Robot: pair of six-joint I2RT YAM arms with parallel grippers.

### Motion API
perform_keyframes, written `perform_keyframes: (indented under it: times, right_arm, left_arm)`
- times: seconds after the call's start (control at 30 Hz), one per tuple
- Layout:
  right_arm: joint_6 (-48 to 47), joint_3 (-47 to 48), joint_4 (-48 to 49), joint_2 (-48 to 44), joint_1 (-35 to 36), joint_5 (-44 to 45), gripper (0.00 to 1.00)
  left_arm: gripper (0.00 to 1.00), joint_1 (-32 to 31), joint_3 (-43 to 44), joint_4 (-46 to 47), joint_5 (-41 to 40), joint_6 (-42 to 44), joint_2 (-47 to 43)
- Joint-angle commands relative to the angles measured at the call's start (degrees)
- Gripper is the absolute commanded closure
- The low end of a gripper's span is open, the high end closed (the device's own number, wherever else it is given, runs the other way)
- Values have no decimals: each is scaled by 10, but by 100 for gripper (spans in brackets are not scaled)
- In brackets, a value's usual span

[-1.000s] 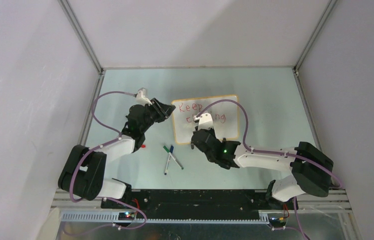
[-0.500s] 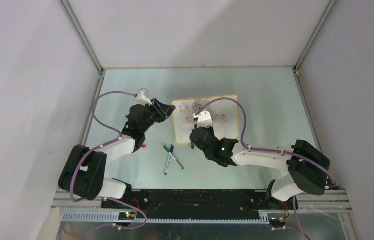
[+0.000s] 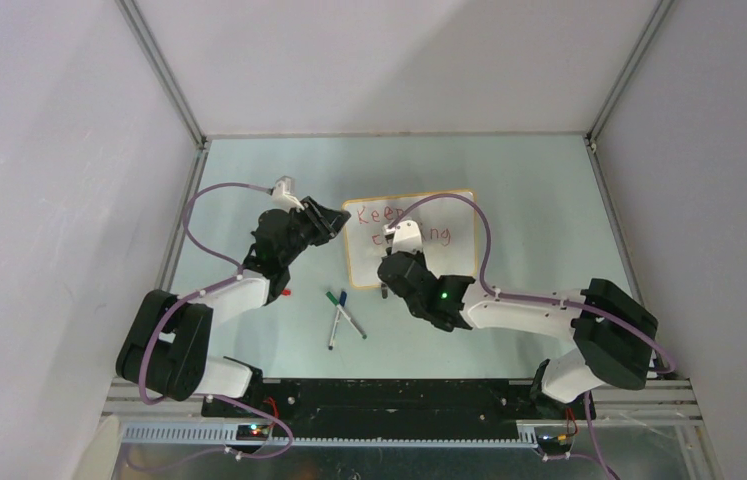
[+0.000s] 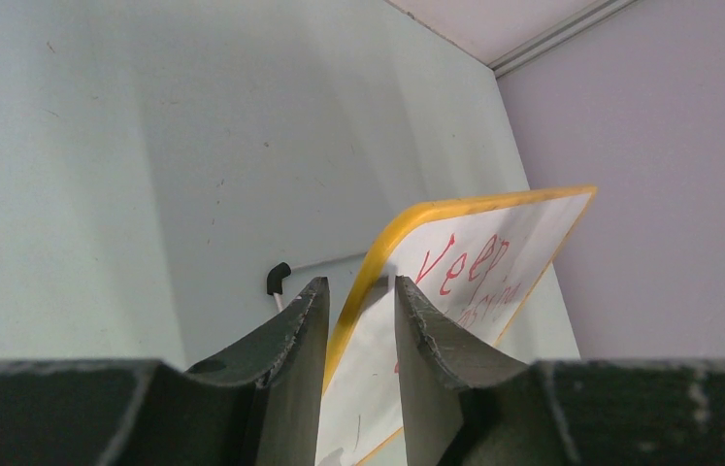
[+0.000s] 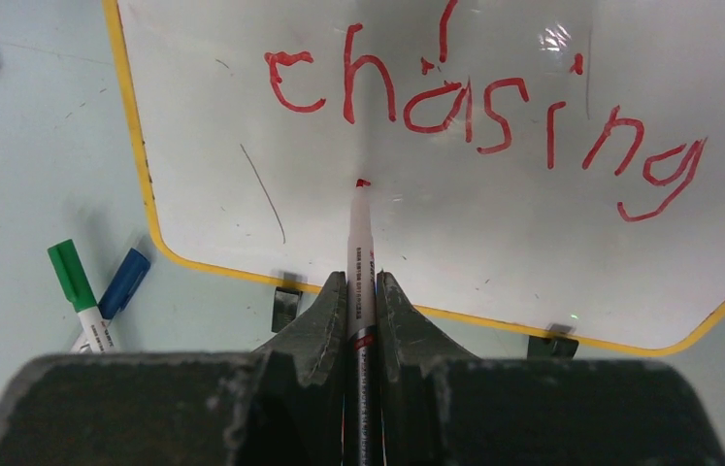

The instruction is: Write a sentence on the whiteboard

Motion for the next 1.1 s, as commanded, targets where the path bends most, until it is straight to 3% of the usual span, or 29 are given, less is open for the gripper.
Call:
perform_keyframes:
  times: [0.0,0.5,1.07]
  right_arm:
    - [11,27,-4,7,-4,-11,100]
    - [8,41,-35,13,-10,-44,100]
    - [17,40,-52,4,-13,-7,100]
  left_arm:
    - [64,3,23,8,3,12,-6]
    - [64,3,23,6,1,13,-8]
    - [64,3,23,3,0,15,-10]
